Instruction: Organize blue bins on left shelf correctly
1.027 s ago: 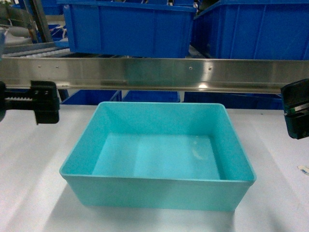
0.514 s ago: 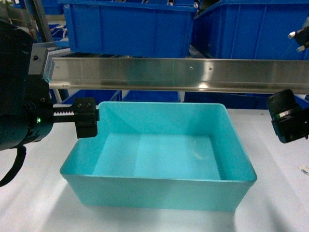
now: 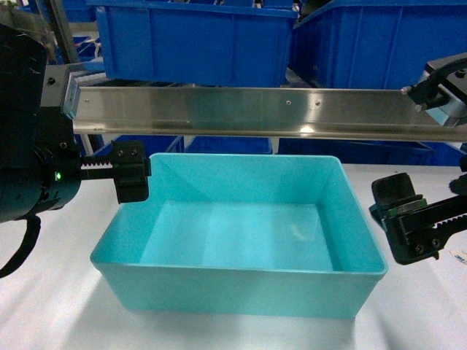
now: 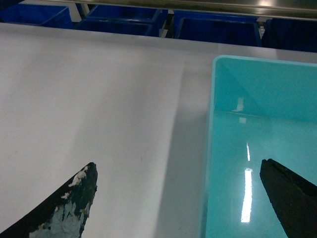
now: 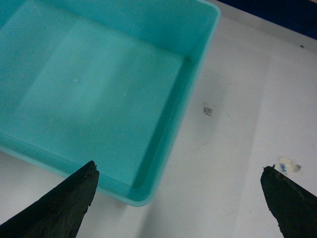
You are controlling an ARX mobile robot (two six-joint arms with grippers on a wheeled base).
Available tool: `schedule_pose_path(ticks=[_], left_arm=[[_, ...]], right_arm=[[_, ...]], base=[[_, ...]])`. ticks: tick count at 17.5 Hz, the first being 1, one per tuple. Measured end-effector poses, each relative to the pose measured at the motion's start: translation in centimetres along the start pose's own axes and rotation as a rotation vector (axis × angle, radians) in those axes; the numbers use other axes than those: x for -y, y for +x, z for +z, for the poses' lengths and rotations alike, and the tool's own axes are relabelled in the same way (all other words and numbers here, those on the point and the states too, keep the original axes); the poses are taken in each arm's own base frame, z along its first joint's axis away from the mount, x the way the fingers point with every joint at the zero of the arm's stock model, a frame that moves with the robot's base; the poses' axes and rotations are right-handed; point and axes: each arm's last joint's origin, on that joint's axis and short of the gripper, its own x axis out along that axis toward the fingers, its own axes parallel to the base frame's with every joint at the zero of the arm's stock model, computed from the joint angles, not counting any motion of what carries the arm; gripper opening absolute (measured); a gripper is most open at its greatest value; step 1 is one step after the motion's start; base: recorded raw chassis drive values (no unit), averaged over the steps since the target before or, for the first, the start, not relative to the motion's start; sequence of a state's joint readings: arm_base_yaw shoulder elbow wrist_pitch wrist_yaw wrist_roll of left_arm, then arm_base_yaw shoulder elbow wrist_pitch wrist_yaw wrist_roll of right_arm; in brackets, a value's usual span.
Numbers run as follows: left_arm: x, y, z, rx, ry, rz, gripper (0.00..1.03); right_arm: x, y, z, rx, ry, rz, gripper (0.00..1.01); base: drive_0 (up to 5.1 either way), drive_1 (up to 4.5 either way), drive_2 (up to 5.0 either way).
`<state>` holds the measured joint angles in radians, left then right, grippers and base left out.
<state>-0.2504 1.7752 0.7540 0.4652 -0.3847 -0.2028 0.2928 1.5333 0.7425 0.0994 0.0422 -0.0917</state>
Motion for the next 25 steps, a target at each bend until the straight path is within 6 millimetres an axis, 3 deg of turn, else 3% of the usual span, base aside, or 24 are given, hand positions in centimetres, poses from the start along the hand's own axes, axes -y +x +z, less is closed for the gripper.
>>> schedule_pose_path(ticks=[2, 5, 10, 13, 21, 25], left_arm=[[0.0, 0.0, 0.0, 0.000, 0.000, 0.000, 0.98], [0.0, 0.0, 0.0, 0.000, 0.000, 0.000, 0.98], [0.0, 0.0, 0.1, 0.000, -0.008, 0.004, 0.98], [0.4, 0.7, 0.3, -0.011, -0.033, 0.011, 0.98], [2.7, 1.3, -2.0, -0.110, -0.002, -0.053, 0.98], [2.2, 2.2, -2.7, -0.139, -0.007, -0.032, 0.98]], right_arm=[[-1.0, -0.2, 0.2, -0.002, -0.015, 0.012, 0.98], [-1.3, -0.2, 0.4, 0.057, -0.097, -0.126, 0.98], [-1.5, 0.0, -0.3, -0.020, -0.119, -0.097, 0.98], [-2.1, 1.0, -0.1, -0.108, -0.039, 0.046, 0.98], [-2.7, 5.1, 0.2, -0.134, -0.005, -0.005, 0.98], [-2.6, 6.6, -0.4, -0.151, 0.005, -0.030, 0.98]], base=[[0.0, 0.00, 0.0], [0.0, 0.00, 0.0], [0.0, 0.00, 0.0], [0.0, 0.00, 0.0], [0.0, 0.00, 0.0], [0.0, 0.00, 0.0]])
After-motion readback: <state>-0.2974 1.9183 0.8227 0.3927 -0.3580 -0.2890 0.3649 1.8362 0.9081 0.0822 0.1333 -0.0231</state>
